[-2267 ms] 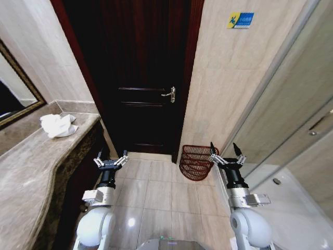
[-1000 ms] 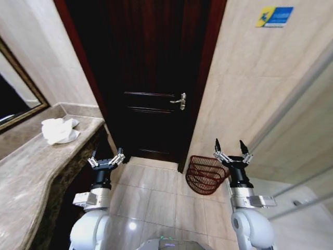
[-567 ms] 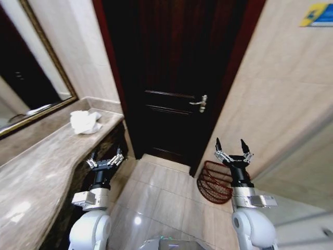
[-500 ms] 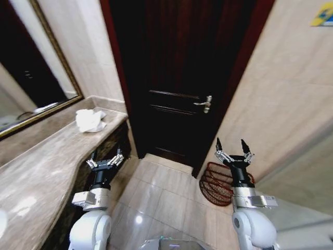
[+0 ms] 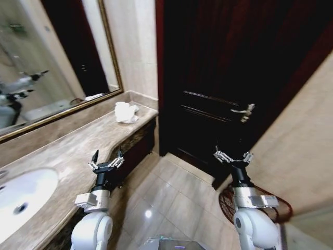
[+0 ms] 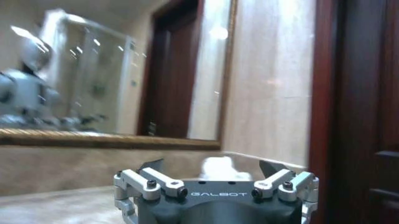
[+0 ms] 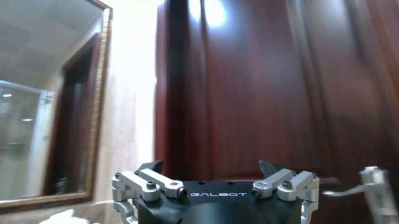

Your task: Discard the used towel into the hamper.

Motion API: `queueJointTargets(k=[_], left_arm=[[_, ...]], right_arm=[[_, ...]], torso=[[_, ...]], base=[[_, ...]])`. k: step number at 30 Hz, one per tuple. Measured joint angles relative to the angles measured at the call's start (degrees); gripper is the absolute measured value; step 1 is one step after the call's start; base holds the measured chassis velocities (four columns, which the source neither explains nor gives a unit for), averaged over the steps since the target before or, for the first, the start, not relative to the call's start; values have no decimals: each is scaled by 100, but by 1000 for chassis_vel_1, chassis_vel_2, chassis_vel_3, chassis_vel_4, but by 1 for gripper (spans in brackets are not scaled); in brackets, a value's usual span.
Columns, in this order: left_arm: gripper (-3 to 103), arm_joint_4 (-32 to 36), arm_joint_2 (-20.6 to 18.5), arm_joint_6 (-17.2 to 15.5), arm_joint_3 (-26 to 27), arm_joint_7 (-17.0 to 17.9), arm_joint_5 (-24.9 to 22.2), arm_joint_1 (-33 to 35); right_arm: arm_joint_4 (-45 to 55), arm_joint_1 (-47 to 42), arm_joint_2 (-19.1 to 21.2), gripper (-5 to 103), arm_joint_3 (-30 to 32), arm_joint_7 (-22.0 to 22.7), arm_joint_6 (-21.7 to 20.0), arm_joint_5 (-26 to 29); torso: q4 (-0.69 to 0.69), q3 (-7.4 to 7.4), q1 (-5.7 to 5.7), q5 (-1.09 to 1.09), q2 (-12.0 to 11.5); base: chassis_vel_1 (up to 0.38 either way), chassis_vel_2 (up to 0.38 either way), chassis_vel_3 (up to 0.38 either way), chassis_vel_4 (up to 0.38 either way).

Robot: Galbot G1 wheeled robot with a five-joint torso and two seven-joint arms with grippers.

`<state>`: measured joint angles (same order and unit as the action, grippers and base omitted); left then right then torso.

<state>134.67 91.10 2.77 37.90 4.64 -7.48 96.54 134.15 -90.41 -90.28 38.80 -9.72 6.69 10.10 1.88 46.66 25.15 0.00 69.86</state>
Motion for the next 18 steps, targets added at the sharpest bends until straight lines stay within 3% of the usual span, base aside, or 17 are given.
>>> queueJointTargets(k=[8,18], left_arm=[[99,-171,49,82,-10,120,291,-39],[99,-222,34,97,-14,164,258,-71]], right_arm=[[-19,33,32,100,82,-126,27,-20],[-23,14,20,100,38,-219,170,-48]], torso=[[-2,0,-1,0,0],[-2,1,0,0,0]], base=[[32,37,30,36],[-134,117,134,-121]])
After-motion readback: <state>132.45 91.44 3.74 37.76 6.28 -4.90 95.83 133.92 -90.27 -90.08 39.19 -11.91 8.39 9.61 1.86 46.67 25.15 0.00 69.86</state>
